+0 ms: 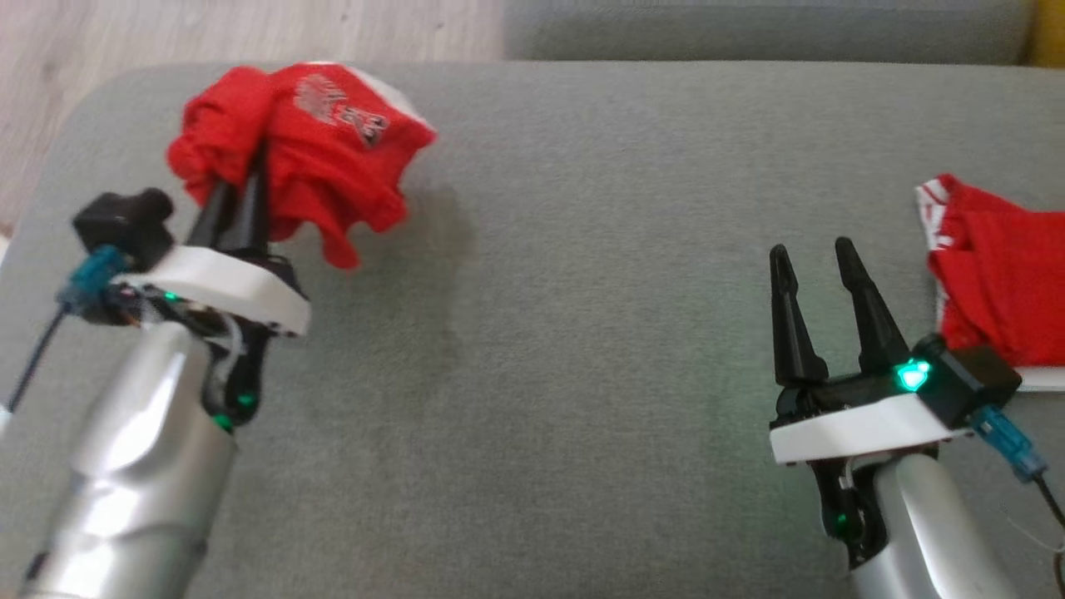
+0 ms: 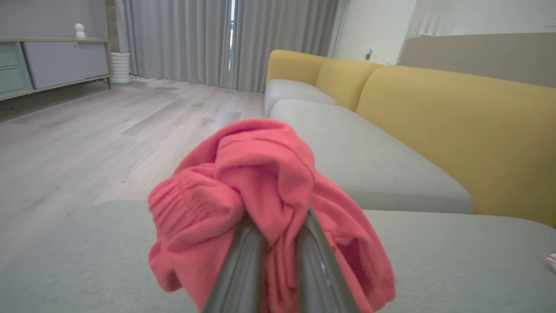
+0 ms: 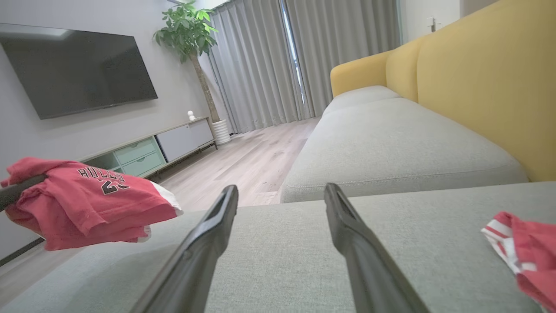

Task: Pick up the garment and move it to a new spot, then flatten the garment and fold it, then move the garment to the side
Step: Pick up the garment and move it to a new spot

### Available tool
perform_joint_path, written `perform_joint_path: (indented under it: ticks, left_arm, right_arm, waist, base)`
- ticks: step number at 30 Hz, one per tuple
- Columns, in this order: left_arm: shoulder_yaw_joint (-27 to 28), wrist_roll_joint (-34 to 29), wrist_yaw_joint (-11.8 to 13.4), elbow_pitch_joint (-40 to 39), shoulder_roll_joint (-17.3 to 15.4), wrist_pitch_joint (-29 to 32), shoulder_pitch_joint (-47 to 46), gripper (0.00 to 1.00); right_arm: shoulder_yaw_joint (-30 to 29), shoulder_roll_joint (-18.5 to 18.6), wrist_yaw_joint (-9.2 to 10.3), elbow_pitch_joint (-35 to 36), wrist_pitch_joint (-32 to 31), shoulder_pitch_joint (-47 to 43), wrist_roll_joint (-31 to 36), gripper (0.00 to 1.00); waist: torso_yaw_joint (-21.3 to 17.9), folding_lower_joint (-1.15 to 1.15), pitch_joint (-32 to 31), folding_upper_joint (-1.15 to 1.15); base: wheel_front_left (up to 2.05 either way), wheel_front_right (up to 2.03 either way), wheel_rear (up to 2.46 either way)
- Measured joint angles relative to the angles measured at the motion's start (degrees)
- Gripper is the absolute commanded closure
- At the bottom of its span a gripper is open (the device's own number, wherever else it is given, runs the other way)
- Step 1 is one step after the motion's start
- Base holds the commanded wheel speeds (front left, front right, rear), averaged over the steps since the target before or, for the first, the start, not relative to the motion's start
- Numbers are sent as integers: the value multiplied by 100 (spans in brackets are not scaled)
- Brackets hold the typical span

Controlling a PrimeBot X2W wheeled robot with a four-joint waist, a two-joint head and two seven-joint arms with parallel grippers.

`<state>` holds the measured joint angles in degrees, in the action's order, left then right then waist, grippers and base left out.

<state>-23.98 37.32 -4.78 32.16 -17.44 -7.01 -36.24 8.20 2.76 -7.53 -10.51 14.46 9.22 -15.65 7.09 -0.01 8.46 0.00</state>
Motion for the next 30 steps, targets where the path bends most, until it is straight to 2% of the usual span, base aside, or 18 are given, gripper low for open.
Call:
perform_joint_path:
  ticks: [6, 10, 13, 19, 20, 21, 22, 26, 30]
  left_arm:
    - [-205, -1, 422, -1033, 198, 339, 443, 100]
    - [-402, -4, 662, -1495, 455, 508, 530, 100]
    - [-537, -35, 792, -1645, 644, 552, 531, 100]
    - [-766, -200, 890, -1526, 943, 555, 477, 100]
    - [-768, -205, 895, -1436, 971, 532, 455, 83]
    - [-783, -243, 915, -1319, 982, 486, 424, 20]
    - [-791, -299, 935, -1192, 998, 434, 373, 0]
    - [-745, -386, 989, -772, 1018, 100, 126, 0]
    - [-689, -382, 924, -548, 999, -200, 99, 0]
  right_arm:
    - [26, 0, 0, 27, 0, -59, -121, 0]
    - [75, -1, 0, 58, 0, -49, -167, 0]
    - [113, 0, 0, 85, 0, -36, -221, 0]
    - [201, -1, 0, 167, 0, 49, -312, 0]
    - [210, -1, 0, 176, 0, 91, -325, 0]
    - [215, -1, 0, 196, 0, 118, -345, 0]
    - [219, -1, 0, 215, 0, 130, -352, 0]
    - [223, 0, 0, 229, 0, 130, -352, 0]
    - [160, -1, 0, 231, 1, 118, -350, 0]
  waist:
    - [-313, 0, -113, 0]
    - [-578, 0, -89, 0]
    - [-809, 0, -25, 0]
    - [-1306, 1, 200, 0]
    - [-1388, 1, 245, 0]
    - [-1464, 1, 286, 0]
    - [-1537, 1, 327, 0]
    - [-1762, 2, 466, 0]
    - [-1749, 1, 490, 0]
  base:
    - [0, 0, 0]
    - [0, 0, 0]
    - [0, 0, 0]
    - [0, 0, 0]
    - [0, 0, 0]
    - [0, 0, 0]
    - [0, 0, 0]
    - [0, 0, 0]
    - [0, 0, 0]
